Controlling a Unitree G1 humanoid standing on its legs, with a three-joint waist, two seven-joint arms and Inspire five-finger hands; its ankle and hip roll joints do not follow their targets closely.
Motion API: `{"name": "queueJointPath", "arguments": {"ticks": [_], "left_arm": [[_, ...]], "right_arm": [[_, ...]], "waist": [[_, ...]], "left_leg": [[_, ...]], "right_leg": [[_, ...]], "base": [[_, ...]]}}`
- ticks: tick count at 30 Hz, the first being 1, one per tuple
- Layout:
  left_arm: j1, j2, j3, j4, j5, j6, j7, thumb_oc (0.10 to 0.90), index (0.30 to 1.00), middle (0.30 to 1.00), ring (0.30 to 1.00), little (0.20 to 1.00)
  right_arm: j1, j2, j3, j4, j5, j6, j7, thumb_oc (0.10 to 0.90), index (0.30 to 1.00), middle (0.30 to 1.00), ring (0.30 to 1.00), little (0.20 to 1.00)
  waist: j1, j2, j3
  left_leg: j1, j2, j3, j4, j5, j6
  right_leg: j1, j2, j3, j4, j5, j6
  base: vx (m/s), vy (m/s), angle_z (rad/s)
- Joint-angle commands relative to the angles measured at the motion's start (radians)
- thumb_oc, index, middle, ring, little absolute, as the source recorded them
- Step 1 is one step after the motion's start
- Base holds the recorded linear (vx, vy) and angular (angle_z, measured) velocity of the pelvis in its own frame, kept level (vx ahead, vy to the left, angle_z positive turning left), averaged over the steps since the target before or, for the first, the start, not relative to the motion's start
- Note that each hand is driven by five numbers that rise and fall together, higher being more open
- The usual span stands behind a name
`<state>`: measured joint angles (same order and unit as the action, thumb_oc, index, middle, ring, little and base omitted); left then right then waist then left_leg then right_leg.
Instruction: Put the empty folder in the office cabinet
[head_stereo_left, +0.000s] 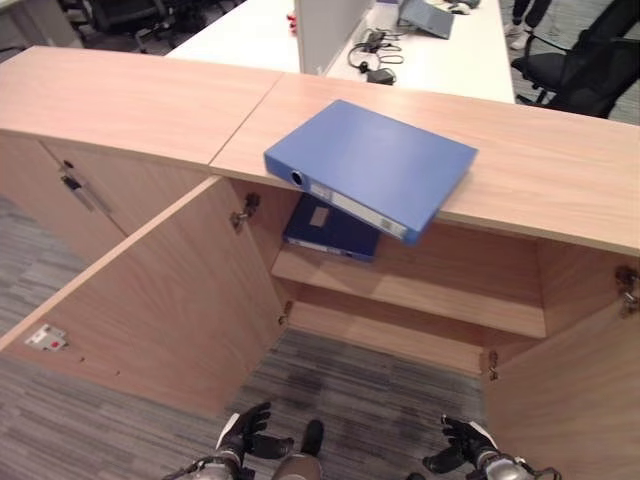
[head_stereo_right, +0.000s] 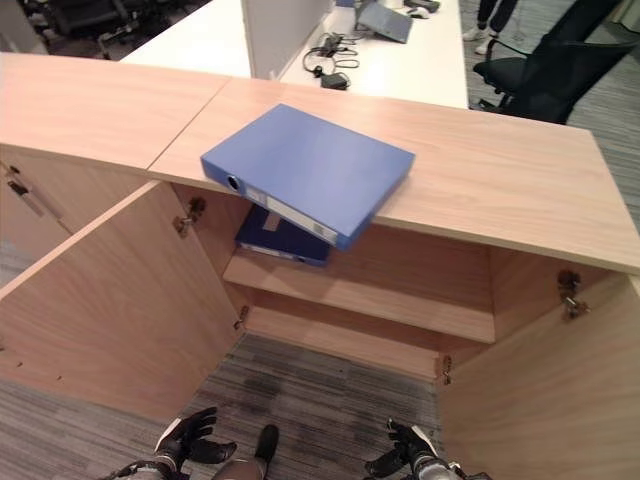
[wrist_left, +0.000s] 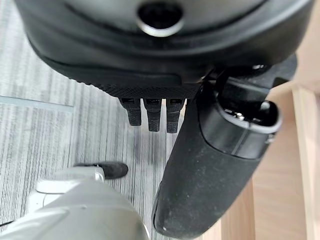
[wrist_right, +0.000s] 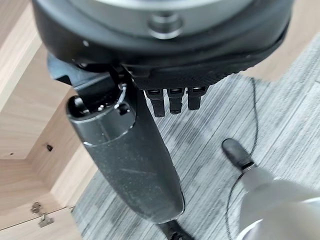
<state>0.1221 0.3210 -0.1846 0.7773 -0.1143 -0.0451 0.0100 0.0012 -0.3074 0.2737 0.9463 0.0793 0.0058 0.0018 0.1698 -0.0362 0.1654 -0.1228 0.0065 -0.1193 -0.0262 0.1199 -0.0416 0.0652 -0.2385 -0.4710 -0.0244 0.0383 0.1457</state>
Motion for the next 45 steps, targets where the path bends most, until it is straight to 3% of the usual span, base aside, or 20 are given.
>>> {"name": "queueJointPath", "arguments": {"ticks": [1, 4, 5, 6, 7, 8, 10, 19, 35, 37, 38, 40, 42, 45], "left_arm": [[-0.055, 0.081, 0.041, -0.059, -0.029, -0.049, 0.011, 0.8, 0.9, 0.9, 0.9, 0.9], [-0.054, 0.082, 0.047, -0.056, -0.031, -0.048, 0.014, 0.8, 0.9, 0.9, 0.9, 0.9], [-0.047, 0.083, 0.053, -0.06, -0.028, -0.052, 0.019, 0.8, 0.9, 0.9, 0.9, 0.9], [-0.051, 0.081, 0.052, -0.065, -0.027, -0.056, 0.022, 0.8, 0.9, 0.9, 0.9, 0.9], [-0.051, 0.081, 0.052, -0.065, -0.027, -0.056, 0.022, 0.8, 0.9, 0.9, 0.9, 0.9], [-0.061, 0.094, 0.047, -0.026, 0.005, -0.056, 0.023, 0.8, 0.9, 0.9, 0.9, 0.9], [-0.07, 0.082, 0.035, -0.042, -0.007, -0.063, 0.022, 0.8, 0.9, 0.9, 0.9, 0.9], [-0.054, 0.039, 0.023, -0.047, -0.033, -0.07, 0.015, 0.8, 0.9, 0.9, 0.9, 0.9], [-0.045, 0.044, 0.013, -0.109, 0.014, -0.071, 0.023, 0.8, 0.9, 0.9, 0.9, 0.9], [-0.028, 0.08, 0.031, -0.23, 0.05, -0.075, 0.036, 0.8, 0.9, 0.9, 0.9, 0.9], [0.045, 0.148, 0.15, -0.502, 0.264, -0.111, 0.192, 0.8, 0.9, 0.9, 0.9, 0.9], [0.084, 0.175, 0.197, -0.6, 0.382, -0.134, 0.262, 0.8, 0.9, 0.9, 0.9, 0.9], [0.116, 0.211, 0.266, -0.71, 0.561, -0.117, 0.373, 0.8, 0.9, 0.9, 0.9, 0.9], [0.104, 0.252, 0.286, -0.786, 0.661, -0.112, 0.418, 0.8, 0.9, 0.9, 0.9, 0.9]], "right_arm": [[-0.087, -0.012, -0.018, -0.074, -0.01, -0.034, -0.009, 0.8, 0.9, 0.9, 0.9, 0.9], [-0.091, -0.005, -0.025, -0.076, -0.007, -0.033, -0.012, 0.8, 0.9, 0.9, 0.9, 0.9], [-0.083, 0.005, -0.035, -0.08, 0.0, -0.039, -0.016, 0.8, 0.9, 0.9, 0.9, 0.9], [-0.073, 0.009, -0.033, -0.085, 0.006, -0.041, -0.019, 0.8, 0.9, 0.9, 0.9, 0.9], [-0.073, 0.009, -0.033, -0.085, 0.006, -0.041, -0.019, 0.8, 0.9, 0.9, 0.9, 0.9], [-0.054, -0.001, -0.036, -0.045, -0.003, -0.037, -0.021, 0.8, 0.9, 0.9, 0.9, 0.9], [-0.056, 0.004, -0.028, -0.05, 0.0, -0.042, -0.026, 0.8, 0.9, 0.9, 0.9, 0.9], [-0.038, -0.005, -0.019, -0.045, 0.004, -0.043, -0.024, 0.8, 0.9, 0.9, 0.9, 0.9], [-0.024, -0.018, -0.012, -0.07, -0.012, -0.046, -0.013, 0.8, 0.9, 0.9, 0.9, 0.9], [-0.022, -0.026, -0.019, -0.088, -0.011, -0.05, -0.01, 0.8, 0.9, 0.9, 0.9, 0.9], [-0.002, -0.028, -0.047, -0.128, -0.015, -0.088, -0.029, 0.8, 0.9, 0.9, 0.9, 0.9], [0.011, -0.028, -0.044, -0.129, -0.026, -0.113, -0.038, 0.8, 0.9, 0.9, 0.9, 0.9], [0.02, -0.029, -0.032, -0.117, -0.037, -0.132, -0.045, 0.8, 0.9, 0.9, 0.9, 0.9], [0.01, -0.03, -0.016, -0.115, -0.029, -0.131, -0.04, 0.8, 0.9, 0.9, 0.9, 0.9]], "waist": [[0.022, 0.002, 0.054], [0.016, 0.014, 0.059], [0.001, 0.03, 0.065], [-0.012, 0.024, 0.065], [-0.013, 0.025, 0.063], [-0.028, 0.005, 0.06], [-0.027, -0.006, 0.042], [-0.031, 0.005, -0.018], [-0.056, 0.03, -0.03], [-0.053, 0.037, -0.029], [-0.027, 0.039, -0.023], [-0.017, 0.035, -0.023], [-0.009, 0.032, -0.022], [-0.012, 0.032, -0.02]], "left_leg": [[0.08, -0.038, 0.001, 0.049, -0.186, 0.075], [0.095, -0.038, 0.001, 0.041, -0.186, 0.085], [0.128, -0.036, -0.016, 0.028, -0.193, 0.092], [0.148, -0.051, -0.052, 0.014, -0.19, 0.086], [0.146, -0.051, -0.054, 0.014, -0.189, 0.085], [0.15, -0.066, -0.07, 0.0, -0.19, 0.074], [0.146, -0.079, -0.095, -0.012, -0.186, 0.073], [0.173, -0.065, -0.103, -0.058, -0.181, 0.056], [0.197, -0.039, -0.094, -0.061, -0.187, 0.035], [0.197, -0.037, -0.097, -0.061, -0.185, 0.032], [0.198, -0.032, -0.106, -0.061, -0.183, 0.02], [0.201, -0.027, -0.101, -0.061, -0.186, 0.014], [0.203, -0.014, -0.087, -0.061, -0.19, 0.007], [0.202, -0.007, -0.079, -0.061, -0.19, 0.001]], "right_leg": [[-0.1, -0.061, 0.076, 0.399, 0.01, 0.066], [-0.135, -0.063, 0.094, 0.461, 0.04, 0.077], [-0.191, -0.021, 0.15, 0.504, 0.004, 0.066], [-0.18, 0.038, 0.172, 0.375, -0.058, 0.04], [-0.179, 0.04, 0.169, 0.37, -0.054, 0.039], [-0.121, 0.071, 0.186, 0.179, -0.078, 0.022], [-0.103, 0.083, 0.205, 0.115, -0.075, 0.004], [-0.018, 0.088, 0.235, -0.047, -0.021, -0.001], [0.019, 0.095, 0.225, -0.063, -0.049, -0.008], [0.024, 0.095, 0.222, -0.063, -0.054, -0.009], [0.036, 0.1, 0.204, -0.063, -0.064, -0.011], [0.039, 0.105, 0.201, -0.063, -0.069, -0.01], [0.043, 0.115, 0.191, -0.063, -0.077, -0.011], [0.042, 0.122, 0.19, -0.063, -0.081, -0.012]], "base": [[0.02, 0.218, 0.03], [0.06, 0.186, -0.17], [0.16, 0.088, -0.1], [0.16, 0.087, 0.02], [0.14, -0.058, 0.36], [0.04, -0.042, 0.49], [0.08, -0.04, 0.77], [0.1, -0.021, 0.11], [0.02, -0.032, -0.02], [-0.01, -0.087, 0.01], [-0.02, -0.143, 0.02], [-0.02, -0.134, 0.15], [-0.02, -0.127, 0.24], [-0.03, -0.079, -0.15]]}}
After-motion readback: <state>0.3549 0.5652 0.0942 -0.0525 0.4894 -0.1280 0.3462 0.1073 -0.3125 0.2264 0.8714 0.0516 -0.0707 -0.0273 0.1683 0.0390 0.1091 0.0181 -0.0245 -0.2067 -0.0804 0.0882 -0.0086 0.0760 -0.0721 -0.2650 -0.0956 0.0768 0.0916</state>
